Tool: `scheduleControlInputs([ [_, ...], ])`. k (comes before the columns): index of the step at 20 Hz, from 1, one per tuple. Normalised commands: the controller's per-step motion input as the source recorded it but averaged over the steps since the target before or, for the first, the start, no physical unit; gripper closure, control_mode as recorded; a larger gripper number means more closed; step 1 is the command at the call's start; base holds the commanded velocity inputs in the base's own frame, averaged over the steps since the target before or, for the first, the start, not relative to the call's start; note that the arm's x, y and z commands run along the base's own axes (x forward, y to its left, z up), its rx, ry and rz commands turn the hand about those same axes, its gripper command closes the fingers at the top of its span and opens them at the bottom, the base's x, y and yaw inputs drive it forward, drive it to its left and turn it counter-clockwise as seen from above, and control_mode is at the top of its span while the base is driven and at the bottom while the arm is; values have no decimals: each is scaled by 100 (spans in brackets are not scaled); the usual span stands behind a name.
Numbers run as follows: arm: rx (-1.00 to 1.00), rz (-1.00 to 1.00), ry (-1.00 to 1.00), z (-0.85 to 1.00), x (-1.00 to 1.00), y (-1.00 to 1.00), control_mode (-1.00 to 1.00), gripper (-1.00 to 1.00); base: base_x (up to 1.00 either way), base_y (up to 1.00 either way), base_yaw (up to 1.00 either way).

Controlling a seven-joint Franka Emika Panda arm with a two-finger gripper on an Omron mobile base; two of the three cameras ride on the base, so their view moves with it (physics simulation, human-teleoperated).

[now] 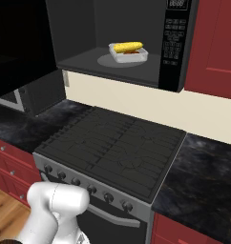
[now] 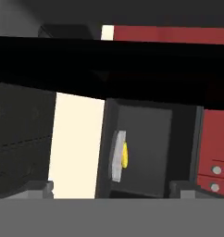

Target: Place the tupperware containing the chicken drumstick and corn meal in the microwave. Close the microwave door and press the start button to reheat the meal.

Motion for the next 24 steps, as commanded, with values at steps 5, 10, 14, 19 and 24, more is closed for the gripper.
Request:
scheduleControlInputs([
  [5, -21, 0, -4, 9, -2, 88, -100, -100, 0, 0, 0],
  [10, -20, 0, -1, 0, 0, 95, -100, -100, 0, 0, 0],
  [14, -10, 0, -5, 0, -8, 73, -100, -100, 0, 0, 0],
  [19, -9, 0, -15, 0, -63, 73, -100, -100, 0, 0, 0],
  [24, -3, 0, -10, 0, -51, 77, -100, -100, 0, 0, 0],
])
